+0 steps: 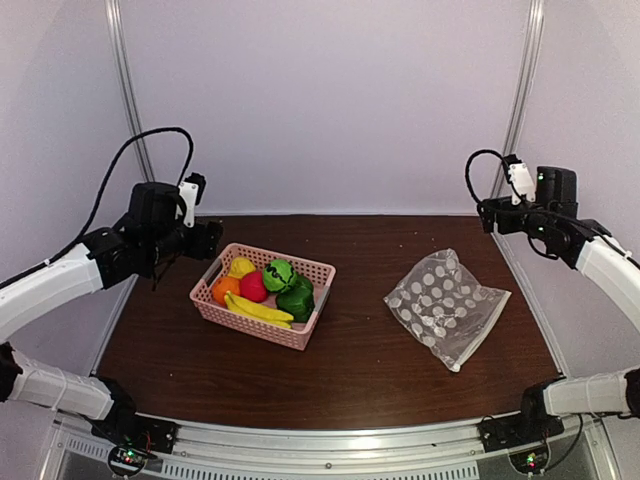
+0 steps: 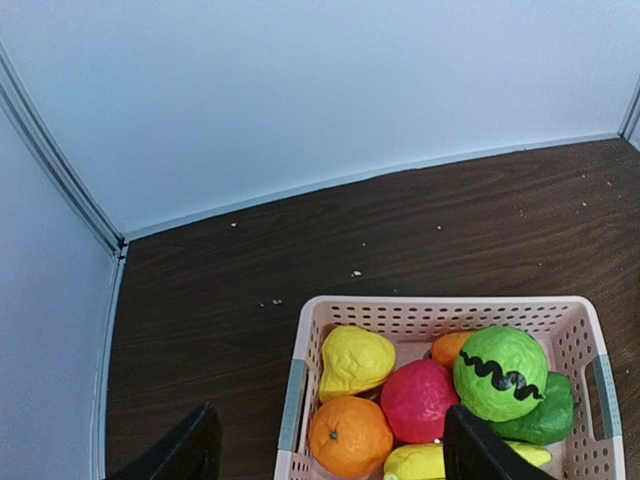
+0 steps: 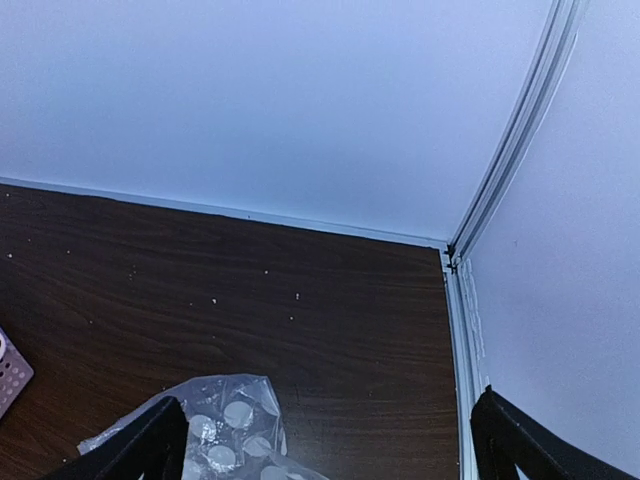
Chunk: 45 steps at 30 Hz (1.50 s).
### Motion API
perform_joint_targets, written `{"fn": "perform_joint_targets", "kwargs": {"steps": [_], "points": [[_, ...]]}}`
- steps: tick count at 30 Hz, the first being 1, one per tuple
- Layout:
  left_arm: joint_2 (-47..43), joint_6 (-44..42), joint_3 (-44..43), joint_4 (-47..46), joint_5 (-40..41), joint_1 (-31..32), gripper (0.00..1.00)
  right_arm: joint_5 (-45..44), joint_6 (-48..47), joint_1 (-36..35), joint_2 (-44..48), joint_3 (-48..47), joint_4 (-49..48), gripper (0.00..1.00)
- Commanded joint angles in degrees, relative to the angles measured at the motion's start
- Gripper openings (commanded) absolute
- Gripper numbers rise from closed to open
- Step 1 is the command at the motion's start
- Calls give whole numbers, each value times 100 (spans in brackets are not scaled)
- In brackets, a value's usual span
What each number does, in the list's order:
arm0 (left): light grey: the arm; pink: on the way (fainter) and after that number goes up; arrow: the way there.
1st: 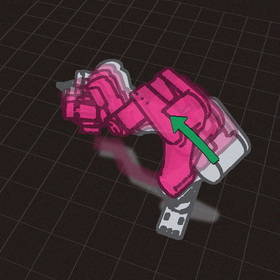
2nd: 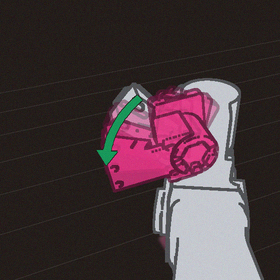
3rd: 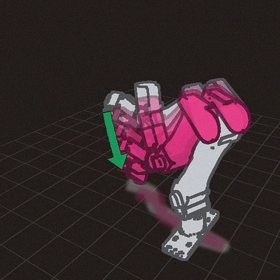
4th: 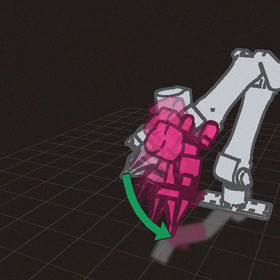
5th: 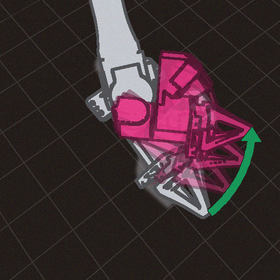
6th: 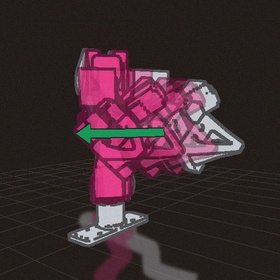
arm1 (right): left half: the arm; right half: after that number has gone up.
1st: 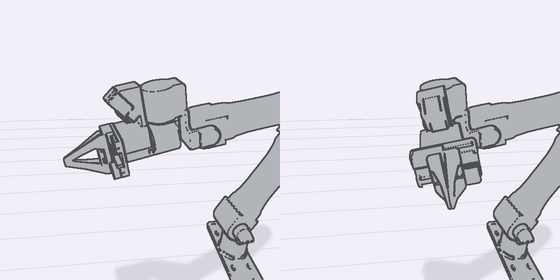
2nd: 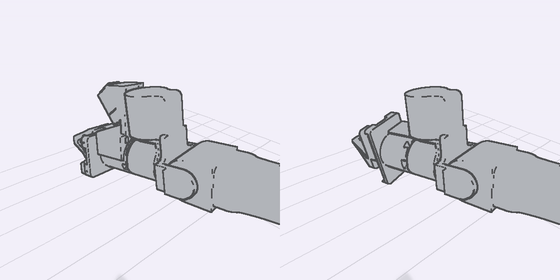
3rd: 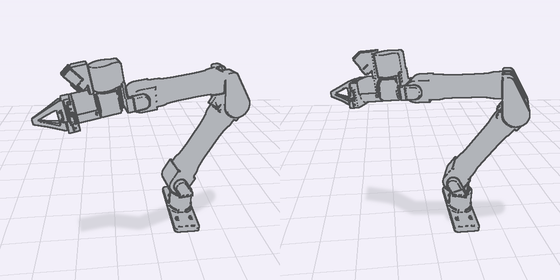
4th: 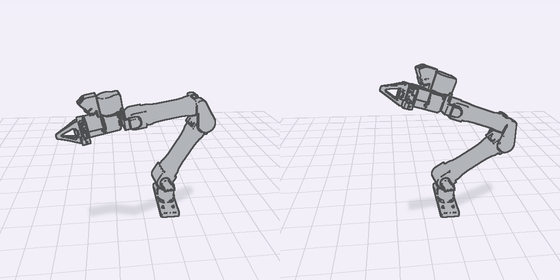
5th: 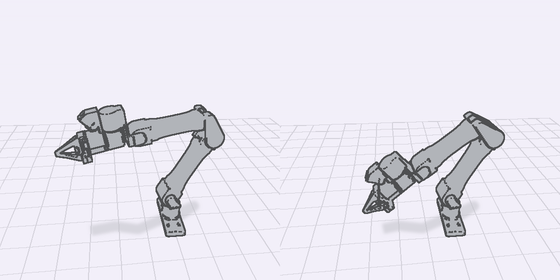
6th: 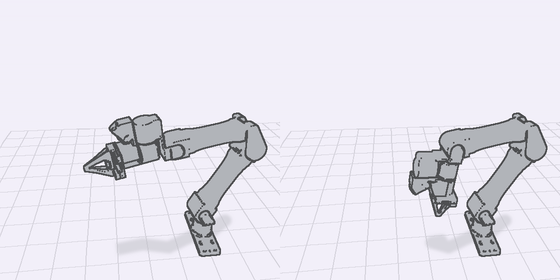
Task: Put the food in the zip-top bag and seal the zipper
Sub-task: Adjust the bin at the corner of the board.
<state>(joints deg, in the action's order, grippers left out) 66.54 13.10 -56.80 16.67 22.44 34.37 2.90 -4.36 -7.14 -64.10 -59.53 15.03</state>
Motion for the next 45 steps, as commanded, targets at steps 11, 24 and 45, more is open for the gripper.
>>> {"fn": "perform_joint_targets", "kwargs": {"steps": [11, 24, 45], "points": [[367, 2689, 450, 952, 177, 1625, 62, 1531, -2649, 263, 975, 748, 1947, 99], [1097, 6673, 1160, 1213, 17, 2073, 52, 2217, -3383, 177, 1321, 1140, 2516, 98], [880, 7743, 845, 545, 108, 1995, 61, 2383, -3479, -87, 1099, 1276, 2514, 96]]}}
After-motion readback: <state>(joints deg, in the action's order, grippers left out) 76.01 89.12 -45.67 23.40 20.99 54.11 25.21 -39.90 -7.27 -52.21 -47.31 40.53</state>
